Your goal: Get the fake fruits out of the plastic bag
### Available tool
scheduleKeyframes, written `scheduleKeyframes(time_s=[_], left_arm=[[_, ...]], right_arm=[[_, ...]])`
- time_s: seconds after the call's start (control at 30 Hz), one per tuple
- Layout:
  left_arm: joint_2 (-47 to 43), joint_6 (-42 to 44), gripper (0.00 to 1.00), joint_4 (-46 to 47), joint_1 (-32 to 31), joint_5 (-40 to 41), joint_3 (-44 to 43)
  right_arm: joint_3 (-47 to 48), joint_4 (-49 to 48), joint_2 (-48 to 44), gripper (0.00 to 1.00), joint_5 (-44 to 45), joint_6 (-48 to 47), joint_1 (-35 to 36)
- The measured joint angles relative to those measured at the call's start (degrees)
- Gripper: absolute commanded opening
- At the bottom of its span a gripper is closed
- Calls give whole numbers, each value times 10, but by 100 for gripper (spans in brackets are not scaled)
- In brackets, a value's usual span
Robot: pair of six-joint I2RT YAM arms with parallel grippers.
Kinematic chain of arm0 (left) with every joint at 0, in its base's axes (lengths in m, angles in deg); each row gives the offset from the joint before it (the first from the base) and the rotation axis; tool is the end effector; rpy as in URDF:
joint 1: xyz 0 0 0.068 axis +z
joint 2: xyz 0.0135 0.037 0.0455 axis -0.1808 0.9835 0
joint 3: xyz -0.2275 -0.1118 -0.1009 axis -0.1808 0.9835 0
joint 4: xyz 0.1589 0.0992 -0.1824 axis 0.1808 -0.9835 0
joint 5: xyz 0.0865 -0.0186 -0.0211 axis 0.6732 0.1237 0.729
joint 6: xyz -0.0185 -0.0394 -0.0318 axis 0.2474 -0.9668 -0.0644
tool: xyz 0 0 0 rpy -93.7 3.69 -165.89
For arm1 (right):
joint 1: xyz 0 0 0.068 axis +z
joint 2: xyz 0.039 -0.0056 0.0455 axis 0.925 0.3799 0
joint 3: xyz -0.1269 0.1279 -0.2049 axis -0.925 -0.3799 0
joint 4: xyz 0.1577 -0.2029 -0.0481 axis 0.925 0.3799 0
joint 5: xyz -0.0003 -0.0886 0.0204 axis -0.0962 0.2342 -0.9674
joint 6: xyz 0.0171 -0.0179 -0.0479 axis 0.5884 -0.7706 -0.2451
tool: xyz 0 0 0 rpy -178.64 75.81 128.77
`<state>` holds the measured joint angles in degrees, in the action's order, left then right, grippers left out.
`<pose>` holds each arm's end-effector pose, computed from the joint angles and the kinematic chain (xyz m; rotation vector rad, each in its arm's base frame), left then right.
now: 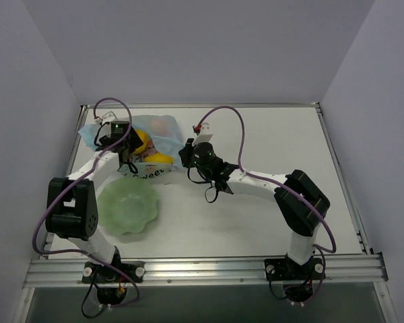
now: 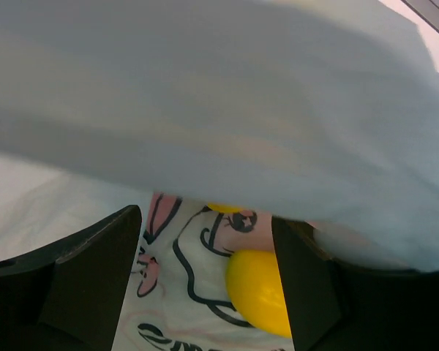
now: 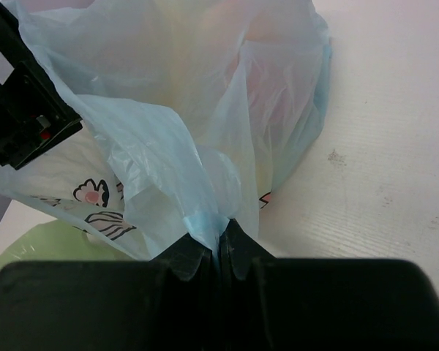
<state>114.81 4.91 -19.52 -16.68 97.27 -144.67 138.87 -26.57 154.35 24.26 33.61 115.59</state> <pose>0.3627 -0.0320 0.2469 -0.7128 2.0143 -0.2216 0.2832 0.3048 0.2510 -0.1388 1.7037 0.8884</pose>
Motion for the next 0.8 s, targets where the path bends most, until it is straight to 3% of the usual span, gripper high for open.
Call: scheduleKeyframes(time_s=[0.6,0.63,0.77,0.8], left_arm=[[137,25,74,88,49,-47,-55],[141,29,72,91,51,-51,-60],[152,42,41,99,62,-65,-75],[154,46,28,104,65,-67,-77]], right_arm=[[10,0,3,0,-51,-13,0],[11,0,4,0,-53,-13,0],[19,0,10,0,-57,-14,-3],[23,0,13,0,-57,-14,-3]])
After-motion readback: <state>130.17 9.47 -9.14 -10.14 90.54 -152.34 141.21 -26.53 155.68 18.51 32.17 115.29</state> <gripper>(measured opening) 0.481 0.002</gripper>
